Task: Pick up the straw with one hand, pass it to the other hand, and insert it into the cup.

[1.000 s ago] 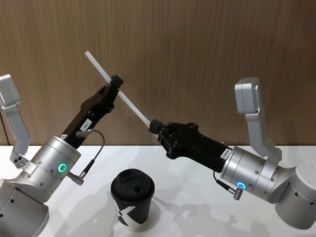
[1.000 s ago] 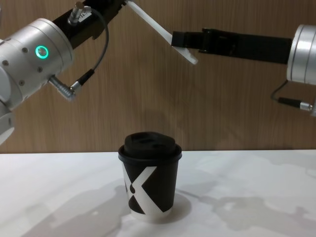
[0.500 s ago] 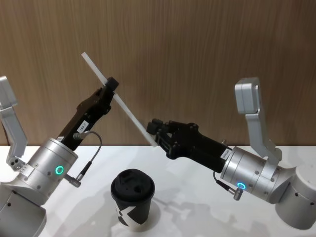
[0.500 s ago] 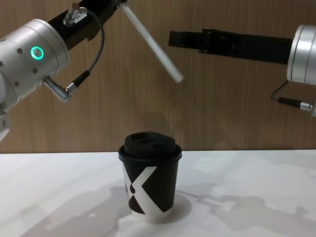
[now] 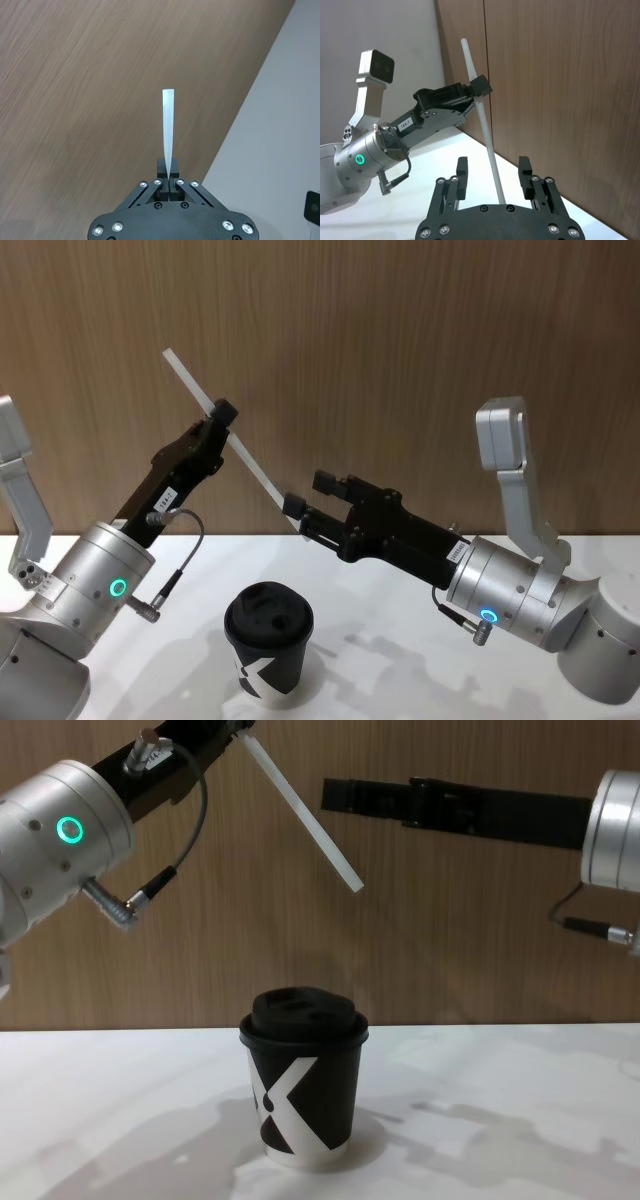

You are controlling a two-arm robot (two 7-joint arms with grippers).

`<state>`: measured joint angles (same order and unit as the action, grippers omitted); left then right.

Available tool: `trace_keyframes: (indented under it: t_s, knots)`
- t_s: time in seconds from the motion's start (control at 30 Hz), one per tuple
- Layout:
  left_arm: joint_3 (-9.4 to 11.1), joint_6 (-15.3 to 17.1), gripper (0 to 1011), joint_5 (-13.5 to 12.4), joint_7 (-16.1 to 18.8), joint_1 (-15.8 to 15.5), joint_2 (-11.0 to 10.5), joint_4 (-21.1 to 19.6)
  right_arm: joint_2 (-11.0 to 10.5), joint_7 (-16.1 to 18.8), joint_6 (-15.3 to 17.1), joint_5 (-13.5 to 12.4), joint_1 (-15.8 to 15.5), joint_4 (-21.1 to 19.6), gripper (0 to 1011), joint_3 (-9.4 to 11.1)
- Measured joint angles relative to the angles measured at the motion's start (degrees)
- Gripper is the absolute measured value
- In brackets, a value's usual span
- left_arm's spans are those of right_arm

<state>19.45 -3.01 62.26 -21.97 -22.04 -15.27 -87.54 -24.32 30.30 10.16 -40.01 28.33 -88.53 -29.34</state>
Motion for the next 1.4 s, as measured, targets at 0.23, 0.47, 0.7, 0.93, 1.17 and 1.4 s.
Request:
trace_keyframes:
  t_s: [0.23,0.47,0.7,0.93,1.17,1.4]
  knots:
    - [0.92,-0.07,4,-2.42,0.58,-0.23,-1.49,-1.26,-0.01,-0.04,-0.01,-0.01,-0.02,0.0,812,0.0]
    - [1.91,0.46,3,-5.46,1.05,-0.55,-3.54,-3.18,-0.12,-0.94,-0.18,-0.24,-0.49,-0.48,976,0.21]
    - [2.67,2.15,3,-8.9,1.69,-0.72,-6.33,-6.55,-0.87,-2.09,-0.36,-1.08,-1.59,-1.66,1001,1.1]
    - [2.98,3.81,3,-10.88,2.0,-0.66,-8.24,-9.21,-2.2,-2.95,-0.41,-2.13,-3.1,-3.05,1001,2.25]
    - [3.24,5.15,3,-12.0,2.1,-0.63,-9.29,-10.92,-3.56,-3.34,-0.4,-2.97,-4.32,-4.0,1001,2.92]
    - [3.57,6.33,3,-12.86,2.16,-0.65,-10.04,-11.88,-4.46,-3.6,-0.34,-3.52,-5.13,-4.66,1001,3.38]
